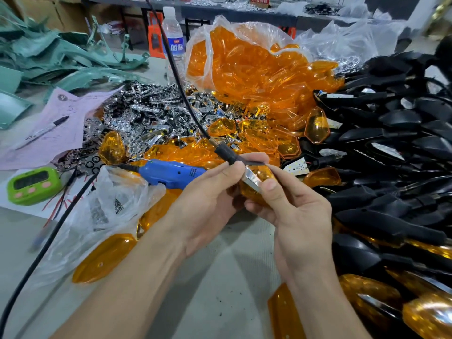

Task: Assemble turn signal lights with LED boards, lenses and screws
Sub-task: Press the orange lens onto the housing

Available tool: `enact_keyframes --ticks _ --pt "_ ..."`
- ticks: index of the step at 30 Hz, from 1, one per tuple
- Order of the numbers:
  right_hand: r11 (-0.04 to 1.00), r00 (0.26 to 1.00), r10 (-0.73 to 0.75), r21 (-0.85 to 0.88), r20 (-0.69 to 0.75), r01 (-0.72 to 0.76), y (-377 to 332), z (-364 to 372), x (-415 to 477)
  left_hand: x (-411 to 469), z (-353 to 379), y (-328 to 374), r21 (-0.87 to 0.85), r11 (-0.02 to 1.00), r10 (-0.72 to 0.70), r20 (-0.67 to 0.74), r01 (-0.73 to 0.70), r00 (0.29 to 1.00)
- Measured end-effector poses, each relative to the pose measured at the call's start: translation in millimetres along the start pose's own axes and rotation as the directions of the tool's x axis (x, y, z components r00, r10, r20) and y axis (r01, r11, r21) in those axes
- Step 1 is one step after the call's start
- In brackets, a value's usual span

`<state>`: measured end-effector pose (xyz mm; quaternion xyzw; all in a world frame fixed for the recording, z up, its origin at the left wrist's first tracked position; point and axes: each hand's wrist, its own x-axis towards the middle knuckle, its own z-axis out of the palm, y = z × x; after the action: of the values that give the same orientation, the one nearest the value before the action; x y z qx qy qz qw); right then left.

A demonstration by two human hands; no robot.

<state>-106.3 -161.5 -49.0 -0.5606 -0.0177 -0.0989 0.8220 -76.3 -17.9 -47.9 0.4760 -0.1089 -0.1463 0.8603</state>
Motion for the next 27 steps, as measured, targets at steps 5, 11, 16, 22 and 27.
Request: enact_keyframes --ticks 5,11,16,22,27 --pt "0.997 0.999 0.036 0.074 0.032 -0.038 -1.3 -2.0 2.2 -1.2 7.3 0.6 -0.06 0.998 0.022 0.105 -0.016 0.994" --pt "0.994 0.998 0.055 0.094 0.01 -0.056 5.9 -5.9 5.4 0.5 16.8 -5.5 0.011 0.998 0.061 0.014 -0.061 0.998" --pt "0.996 0.999 0.032 0.08 0.003 -0.032 9.6 -8.1 6.2 -0.8 24.9 -16.0 0.062 0.996 0.079 -0.18 -0.069 0.98" --pt "0.998 0.999 0.027 0.056 -0.028 -0.025 10.0 -11.0 7.2 -7.1 15.7 -6.0 0.175 0.984 0.06 -0.14 -0.035 0.988" --pt "0.994 1.0 -0.019 -0.107 -0.006 0.018 9.2 -15.9 8.9 -10.9 5.7 -3.2 0.126 0.991 0.049 -0.099 -0.036 0.994"
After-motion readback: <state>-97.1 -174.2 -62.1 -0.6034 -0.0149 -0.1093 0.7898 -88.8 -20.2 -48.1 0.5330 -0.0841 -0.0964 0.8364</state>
